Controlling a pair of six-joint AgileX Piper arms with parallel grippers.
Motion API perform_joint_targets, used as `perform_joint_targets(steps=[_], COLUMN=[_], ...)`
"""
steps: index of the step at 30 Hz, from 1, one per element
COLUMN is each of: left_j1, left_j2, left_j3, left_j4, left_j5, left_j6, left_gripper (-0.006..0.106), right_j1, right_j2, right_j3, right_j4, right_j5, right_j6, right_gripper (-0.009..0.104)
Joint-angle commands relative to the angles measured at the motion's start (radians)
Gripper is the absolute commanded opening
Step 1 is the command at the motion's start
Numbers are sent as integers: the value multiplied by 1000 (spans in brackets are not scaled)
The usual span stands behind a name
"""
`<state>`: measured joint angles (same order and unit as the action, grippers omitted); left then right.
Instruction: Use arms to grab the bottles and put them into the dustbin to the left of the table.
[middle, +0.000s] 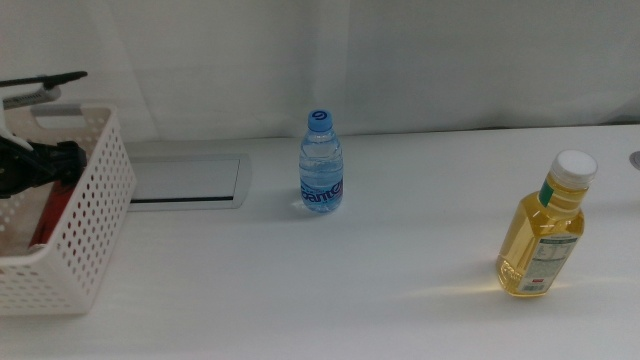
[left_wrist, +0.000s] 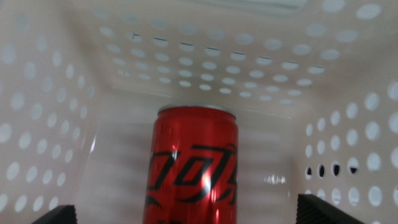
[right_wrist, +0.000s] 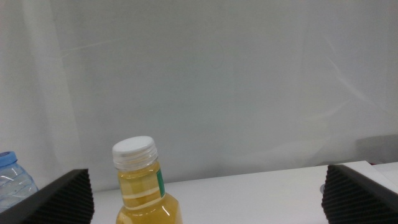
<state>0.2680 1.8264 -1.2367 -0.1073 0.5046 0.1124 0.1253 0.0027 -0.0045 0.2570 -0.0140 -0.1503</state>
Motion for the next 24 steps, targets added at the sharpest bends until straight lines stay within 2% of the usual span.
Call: perform_joint_targets(steps=[1,10,14,20,24], left_j1=[1,0,-17,-149,-273], left_j2=[-22,-208,-340,-522,-606], left_j3=[-6,-8,-8,-6,11], left_j4=[-9,-9,-42,-58,-58], left_j5=[-14,-35,-32,11,34], left_j6=[-3,-1,-1,106,106], left_gripper=[93,93,93,93,93], right_j1=[-6,-6,-6,-6,-6], right_j2=[-31,-31,-31,-31,-31], right_j3=[41,41,41,41,41], right_j4=[0,0,0,0,0], right_j5=[-1,-1,-1,-1,-1], right_j6=[-7,-7,-7,-9,-11], right_gripper=[103,103,103,103,103])
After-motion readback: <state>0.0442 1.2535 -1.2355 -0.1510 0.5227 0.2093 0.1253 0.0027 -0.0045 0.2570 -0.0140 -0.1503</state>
